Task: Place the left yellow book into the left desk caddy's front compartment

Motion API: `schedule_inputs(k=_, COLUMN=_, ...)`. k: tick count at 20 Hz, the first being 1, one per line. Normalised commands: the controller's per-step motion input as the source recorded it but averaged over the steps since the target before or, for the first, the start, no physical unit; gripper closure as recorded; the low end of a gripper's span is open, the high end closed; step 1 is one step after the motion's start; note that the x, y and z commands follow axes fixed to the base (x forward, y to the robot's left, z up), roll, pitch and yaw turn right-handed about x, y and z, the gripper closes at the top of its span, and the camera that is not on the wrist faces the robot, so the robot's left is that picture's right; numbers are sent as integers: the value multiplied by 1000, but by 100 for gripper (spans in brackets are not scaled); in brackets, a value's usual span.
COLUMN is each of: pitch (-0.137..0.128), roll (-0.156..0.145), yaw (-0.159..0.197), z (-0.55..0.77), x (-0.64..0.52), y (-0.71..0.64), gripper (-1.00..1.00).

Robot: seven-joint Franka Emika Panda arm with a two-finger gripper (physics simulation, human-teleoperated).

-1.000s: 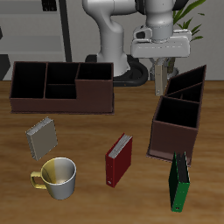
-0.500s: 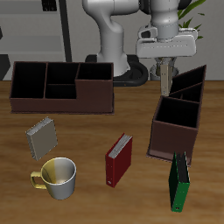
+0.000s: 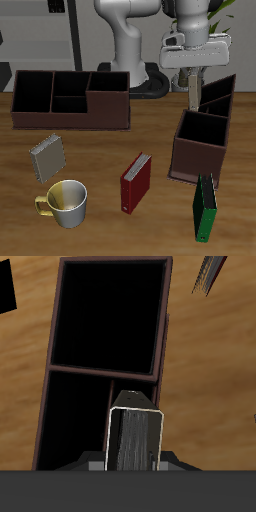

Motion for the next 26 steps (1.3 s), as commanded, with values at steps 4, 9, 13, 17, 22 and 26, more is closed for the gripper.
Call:
schedule_inputs(k=4, pitch=7, roll=-9, yaw=3, z=-62, x=67, y=-41, gripper=100)
schedule_inputs(k=9, pitch=7, roll=-10, yaw=-5, z=-73, x=-3, y=-8, gripper=100)
schedule_inputs(k=13, pitch=29, roll=2, yaw=-11, z=-183, x=21, y=19, gripper=100)
schedule_inputs(k=17, pitch=39, roll=7, yaw=-14, z=-219, x=45, y=22, gripper=100)
schedule_inputs(k=22, pitch=18, roll=4, yaw=-6, z=-182, x=58, y=23, gripper=100)
schedule_inputs(k=26, pitch=45, roll=-2, yaw=-6, z=-242, x=83, y=37, gripper=100)
